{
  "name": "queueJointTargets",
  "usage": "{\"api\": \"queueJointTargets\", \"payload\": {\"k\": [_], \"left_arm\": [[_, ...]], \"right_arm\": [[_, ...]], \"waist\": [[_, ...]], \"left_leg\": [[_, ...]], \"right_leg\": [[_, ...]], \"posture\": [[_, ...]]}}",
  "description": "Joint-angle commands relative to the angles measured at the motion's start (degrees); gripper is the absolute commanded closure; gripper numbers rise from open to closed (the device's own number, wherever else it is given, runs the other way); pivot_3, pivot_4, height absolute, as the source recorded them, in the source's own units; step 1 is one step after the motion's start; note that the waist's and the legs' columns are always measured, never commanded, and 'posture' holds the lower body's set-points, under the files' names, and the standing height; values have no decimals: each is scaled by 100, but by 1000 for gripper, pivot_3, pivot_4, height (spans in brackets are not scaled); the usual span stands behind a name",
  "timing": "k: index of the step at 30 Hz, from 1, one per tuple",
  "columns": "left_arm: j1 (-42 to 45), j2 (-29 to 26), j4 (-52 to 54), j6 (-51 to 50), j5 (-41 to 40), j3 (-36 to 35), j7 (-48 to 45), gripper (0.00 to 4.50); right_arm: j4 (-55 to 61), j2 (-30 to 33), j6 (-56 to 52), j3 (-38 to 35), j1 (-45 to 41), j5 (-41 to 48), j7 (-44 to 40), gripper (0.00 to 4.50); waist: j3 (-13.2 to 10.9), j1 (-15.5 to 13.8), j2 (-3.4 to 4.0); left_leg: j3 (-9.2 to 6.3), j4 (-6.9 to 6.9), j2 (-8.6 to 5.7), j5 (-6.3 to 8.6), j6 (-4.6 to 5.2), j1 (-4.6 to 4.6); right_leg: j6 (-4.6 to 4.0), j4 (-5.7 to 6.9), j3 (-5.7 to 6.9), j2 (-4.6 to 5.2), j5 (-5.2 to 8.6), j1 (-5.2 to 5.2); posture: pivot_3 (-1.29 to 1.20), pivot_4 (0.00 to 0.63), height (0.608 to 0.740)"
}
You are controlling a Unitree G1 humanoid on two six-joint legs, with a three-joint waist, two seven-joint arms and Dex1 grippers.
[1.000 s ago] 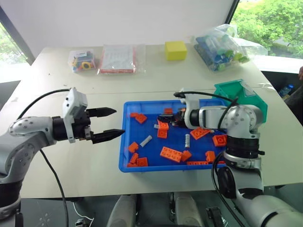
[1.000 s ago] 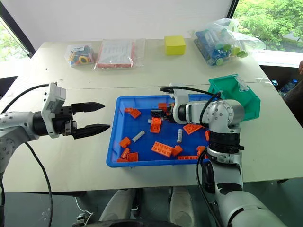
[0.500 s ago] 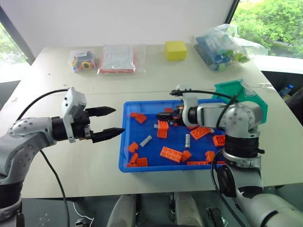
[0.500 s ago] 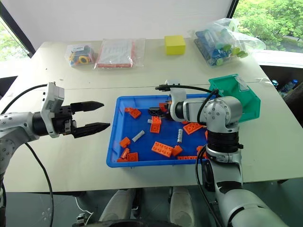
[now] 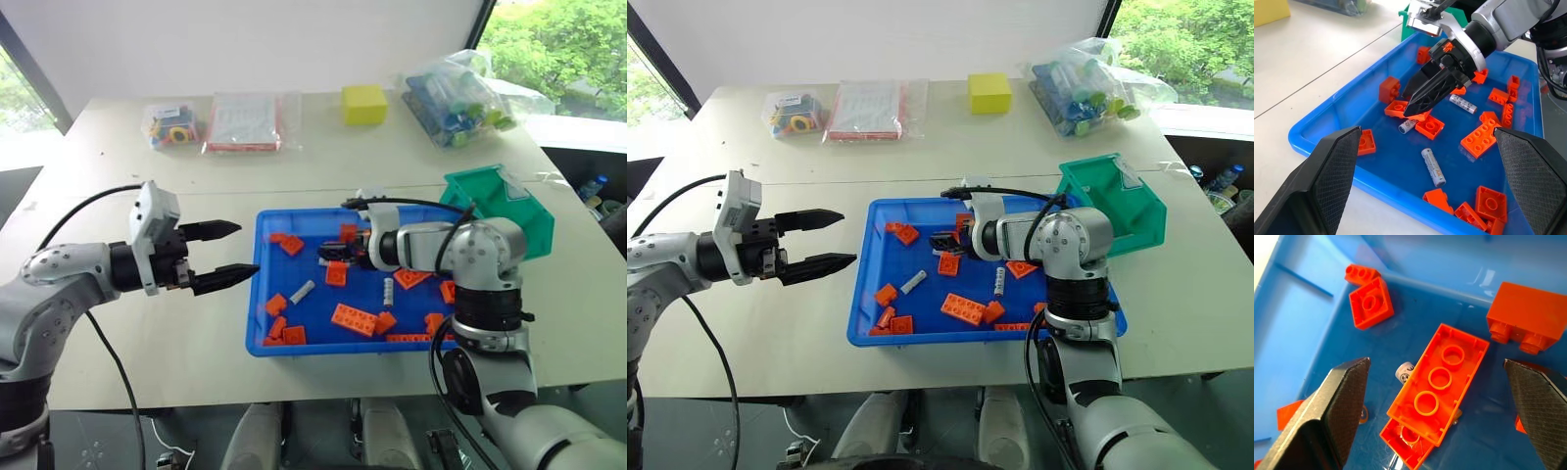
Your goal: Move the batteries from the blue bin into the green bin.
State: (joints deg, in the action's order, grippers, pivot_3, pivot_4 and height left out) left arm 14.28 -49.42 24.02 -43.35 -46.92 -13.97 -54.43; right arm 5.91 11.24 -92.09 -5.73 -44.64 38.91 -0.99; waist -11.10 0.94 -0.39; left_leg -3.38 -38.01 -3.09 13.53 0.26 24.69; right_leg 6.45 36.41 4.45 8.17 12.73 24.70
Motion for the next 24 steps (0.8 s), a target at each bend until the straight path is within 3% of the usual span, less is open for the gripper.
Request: {"api": "queueJointTargets", "payload": {"k": [1,5,6,8,13,24], "left_arm": [[46,-8,204,34,-108,-111,61,0],[3,-16,228,28,-125,-148,76,0],[0,-16,235,23,-130,-148,84,0],[4,-15,241,15,-138,-146,97,0],[4,-17,220,22,-145,-142,92,0],[162,10,38,120,-67,-4,22,0]], "right_arm": [[25,23,-2,194,135,-205,-168,32],[39,78,106,368,257,-372,-348,32],[43,92,130,390,270,-411,-391,263],[53,103,152,406,280,-473,-460,848],[137,98,93,370,231,-591,-610,3021],[497,103,-40,129,-425,-416,-1040,3021]], "waist": [[0,1,0],[1,-17,-2],[2,-16,-1],[1,-16,-1],[1,-3,0],[-3,-11,6]], "left_leg": [[0,0,0,0,0,0],[-1,0,0,0,0,-4],[-2,0,0,0,0,-11],[-2,0,1,0,-1,-19],[-3,3,2,0,-1,-18],[-3,5,4,1,-1,-17]], "right_leg": [[0,0,0,0,0,0],[0,-2,0,0,0,-6],[0,-5,0,0,0,-12],[0,-6,0,0,0,-19],[-1,-6,-1,-3,0,-15],[-1,-7,-4,-8,0,-11]], "posture": [[0,150,692],[0,150,692],[0,150,692],[0,150,692],[0,150,692],[0,150,692]]}}
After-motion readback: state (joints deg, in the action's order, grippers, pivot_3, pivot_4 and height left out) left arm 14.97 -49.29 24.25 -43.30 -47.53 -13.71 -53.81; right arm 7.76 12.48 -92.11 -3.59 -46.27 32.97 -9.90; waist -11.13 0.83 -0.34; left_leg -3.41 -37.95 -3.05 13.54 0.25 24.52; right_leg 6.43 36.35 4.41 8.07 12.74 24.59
